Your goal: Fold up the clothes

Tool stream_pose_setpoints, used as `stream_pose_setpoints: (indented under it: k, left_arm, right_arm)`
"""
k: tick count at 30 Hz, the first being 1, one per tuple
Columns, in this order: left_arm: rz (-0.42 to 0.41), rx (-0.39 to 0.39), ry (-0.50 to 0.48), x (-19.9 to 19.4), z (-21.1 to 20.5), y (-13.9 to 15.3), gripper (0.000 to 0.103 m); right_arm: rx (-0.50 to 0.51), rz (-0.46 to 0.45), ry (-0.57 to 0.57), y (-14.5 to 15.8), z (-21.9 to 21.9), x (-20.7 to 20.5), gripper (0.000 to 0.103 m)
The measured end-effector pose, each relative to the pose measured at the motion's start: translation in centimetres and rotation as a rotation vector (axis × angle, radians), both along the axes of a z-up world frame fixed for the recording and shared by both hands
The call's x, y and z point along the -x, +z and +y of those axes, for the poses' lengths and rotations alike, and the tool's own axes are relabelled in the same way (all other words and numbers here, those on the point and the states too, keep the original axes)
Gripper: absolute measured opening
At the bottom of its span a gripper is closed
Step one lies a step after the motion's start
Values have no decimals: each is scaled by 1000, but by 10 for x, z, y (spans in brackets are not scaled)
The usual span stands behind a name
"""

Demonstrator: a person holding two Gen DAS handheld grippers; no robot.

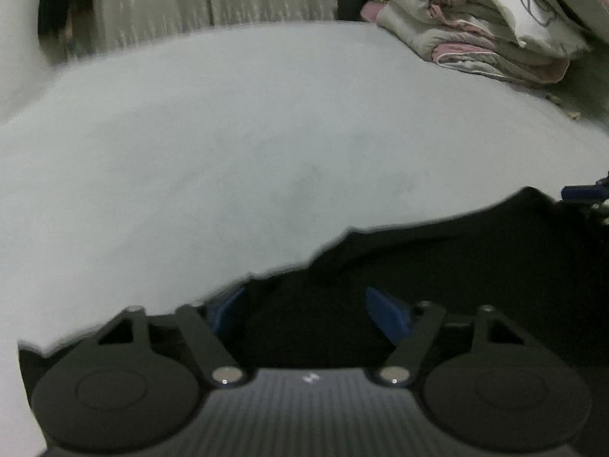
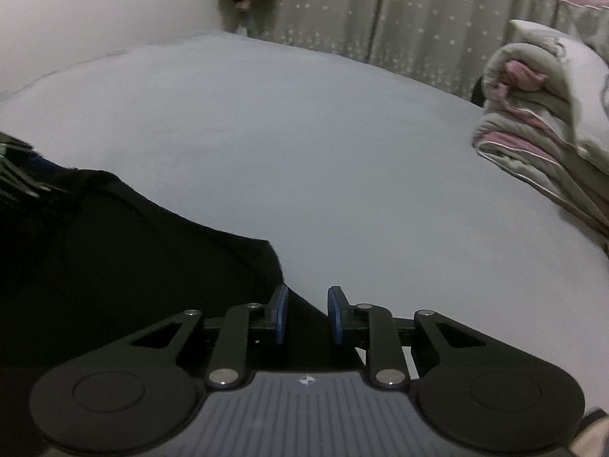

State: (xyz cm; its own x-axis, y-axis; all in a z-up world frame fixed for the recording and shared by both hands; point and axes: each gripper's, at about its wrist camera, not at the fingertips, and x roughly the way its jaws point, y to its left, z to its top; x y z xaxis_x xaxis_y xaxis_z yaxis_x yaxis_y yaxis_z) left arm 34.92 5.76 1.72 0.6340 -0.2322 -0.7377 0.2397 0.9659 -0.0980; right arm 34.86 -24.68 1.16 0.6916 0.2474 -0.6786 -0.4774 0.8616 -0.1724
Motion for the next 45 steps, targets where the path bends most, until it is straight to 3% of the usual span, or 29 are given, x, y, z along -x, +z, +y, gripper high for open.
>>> stream_pose_setpoints:
  k: [1,3,9,11,13,18,22,27,29,30,31,35,36,37,42,45]
  left_arm:
    - [-4,6,1,-3,2,0,26]
    - [-12,18,3,-8,6,1,9]
    - [-22,61,8,-21,20,2,11]
    - [-12,82,9,-24,25,3,20]
    - [-17,41,31,-26,26,-2,23]
    - [-38,8,41,-31,21,-13,9]
    - [-64,-36,45,-48,-5,-15,9]
    - [-74,-84,46,-59,-17,-17,9]
    - [-81,-95,41,-60,-20,-18,9]
    - [-84,-97,38,-60,-21,-18,9]
    - [-86,-99,35,-60,-21,-18,9]
    - [-79,-77,49,-62,-20,-15,9]
    - [-80,-74,52,-62,-20,-15,9]
    - [-80,-71,56,-62,-20,-14,9]
    - [-133,-12,77,-62,-10,-2,8]
    - [-93,-78,80,-72,-20,-16,8]
  right_arm:
    - [14,10,13,-5,3,-3,13]
    - [41,-5,30,-10,7,-3,4]
    - [-102,-99,-106,13,-17,-6,2]
    - [-64,-101,-126,12,-16,-11,2]
    - [-26,-93,-137,7,-15,-17,2]
    - [5,-87,-188,-6,-8,-25,2]
    - [-35,-142,-281,1,-12,-28,1]
    - [-67,-79,-242,-10,-19,-26,1]
    - [-115,-84,-203,-2,-26,-16,11]
    - [-144,-87,-181,3,-30,-11,30]
    - [-173,-91,-160,8,-35,-6,43]
    - [-94,-17,-64,3,-25,-10,39]
    - [-63,14,-36,-5,-20,-11,18]
    - [-39,26,-14,-11,-16,-11,4]
    - [-79,-137,-125,5,-26,1,3]
    - [-58,-146,-203,7,-30,-11,3]
